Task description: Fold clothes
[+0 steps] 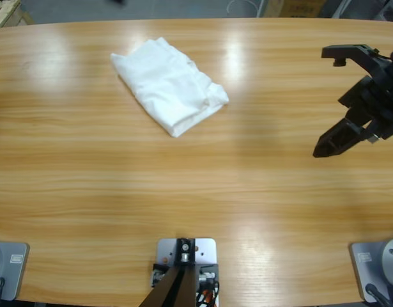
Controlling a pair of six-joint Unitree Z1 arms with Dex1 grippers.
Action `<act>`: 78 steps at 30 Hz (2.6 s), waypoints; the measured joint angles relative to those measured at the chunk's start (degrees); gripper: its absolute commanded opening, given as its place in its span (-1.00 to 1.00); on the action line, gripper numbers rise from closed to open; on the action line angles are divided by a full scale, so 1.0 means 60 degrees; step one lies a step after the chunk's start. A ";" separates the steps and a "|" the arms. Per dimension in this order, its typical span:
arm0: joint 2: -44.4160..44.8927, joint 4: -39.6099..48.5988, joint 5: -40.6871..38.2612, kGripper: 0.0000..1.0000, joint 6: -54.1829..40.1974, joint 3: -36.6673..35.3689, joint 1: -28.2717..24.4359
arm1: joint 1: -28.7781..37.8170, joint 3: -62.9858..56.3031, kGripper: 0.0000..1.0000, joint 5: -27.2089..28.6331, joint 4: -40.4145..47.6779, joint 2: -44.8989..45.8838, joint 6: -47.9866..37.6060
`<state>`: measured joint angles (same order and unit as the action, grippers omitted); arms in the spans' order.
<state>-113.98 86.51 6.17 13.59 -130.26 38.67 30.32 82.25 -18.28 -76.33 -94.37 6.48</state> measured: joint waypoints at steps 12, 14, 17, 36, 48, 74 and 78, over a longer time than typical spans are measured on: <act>0.2891 -0.2973 -0.0308 1.00 0.0433 0.6592 -0.0682 | 0.0265 -0.0443 0.96 0.0101 0.0000 0.0755 -0.0370; 0.2867 -0.3220 0.0126 0.98 0.0336 0.6500 -0.0490 | 0.0273 -0.0444 0.96 0.0137 -0.0001 0.0820 -0.0422; 0.2572 -0.3341 0.0607 0.98 0.0212 0.5779 -0.0120 | 0.0275 -0.0444 0.96 0.0202 -0.0013 0.0840 -0.0470; -0.2397 -0.2616 0.0895 0.98 -0.1867 0.0145 0.0650 | 0.0302 -0.0455 0.96 0.0269 -0.0091 0.0842 -0.0561; -0.4388 -0.2525 0.0250 0.98 -0.2072 -0.0841 0.0239 | 0.0303 -0.0287 0.96 0.0269 -0.0326 0.0804 -0.0561; -0.5137 -0.1386 0.0235 0.98 -0.0834 -0.0996 -0.1455 | 0.0303 0.1083 0.97 0.0269 -0.0926 0.0564 -0.0561; -0.5137 -0.0726 0.0442 0.98 -0.0346 -0.0996 -0.1889 | 0.0303 0.1176 0.96 0.0269 -0.0926 0.0529 -0.0561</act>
<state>-144.81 82.16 8.82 11.52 -136.24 27.34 32.14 89.30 -16.66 -81.88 -91.20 3.12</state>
